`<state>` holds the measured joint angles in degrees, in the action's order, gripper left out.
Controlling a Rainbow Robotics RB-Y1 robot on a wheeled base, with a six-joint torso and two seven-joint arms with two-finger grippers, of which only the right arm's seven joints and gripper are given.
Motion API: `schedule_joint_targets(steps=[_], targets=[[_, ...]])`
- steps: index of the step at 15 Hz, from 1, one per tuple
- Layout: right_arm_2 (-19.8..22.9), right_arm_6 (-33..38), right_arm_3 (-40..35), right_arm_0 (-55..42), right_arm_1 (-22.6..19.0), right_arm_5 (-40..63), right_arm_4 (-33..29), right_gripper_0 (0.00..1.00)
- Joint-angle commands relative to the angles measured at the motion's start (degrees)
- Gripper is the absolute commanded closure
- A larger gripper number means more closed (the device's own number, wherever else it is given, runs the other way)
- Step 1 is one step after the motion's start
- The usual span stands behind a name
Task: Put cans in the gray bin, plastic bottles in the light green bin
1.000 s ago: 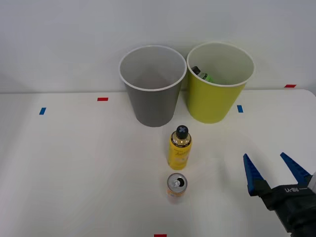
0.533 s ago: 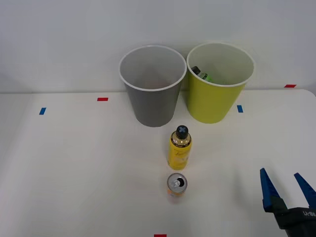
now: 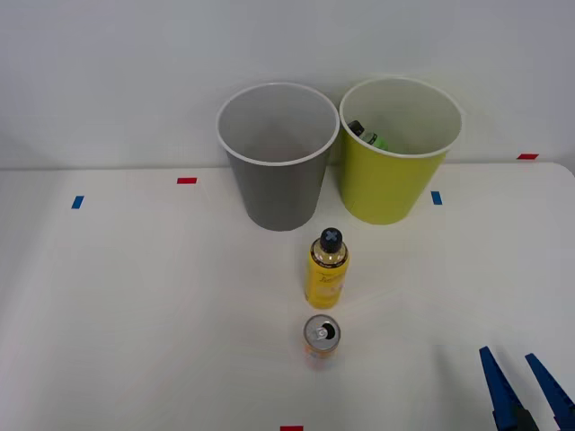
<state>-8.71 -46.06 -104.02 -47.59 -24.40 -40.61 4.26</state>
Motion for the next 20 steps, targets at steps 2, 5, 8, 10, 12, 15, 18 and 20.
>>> schedule_joint_targets(steps=[2,5,8,10,12,15,18,20], targets=[[1.41,0.97,1.1,-1.71,2.08,-3.08,-5.31,0.0],[3.87,1.24,1.1,-0.31,2.16,-3.08,-13.31,0.0],[8.97,3.08,1.01,-0.57,2.16,-3.34,-20.78,0.0],[11.17,8.36,1.01,-0.4,2.16,-3.87,-25.79,0.0],[11.43,9.15,1.01,-0.22,2.08,-4.39,-26.4,0.0],[11.17,8.8,1.01,-0.22,2.08,-4.83,-26.49,0.0],[11.17,9.24,1.01,-0.22,2.08,-4.83,-26.49,0.0],[10.82,9.76,1.01,-0.04,2.08,-4.74,-25.79,0.0]])
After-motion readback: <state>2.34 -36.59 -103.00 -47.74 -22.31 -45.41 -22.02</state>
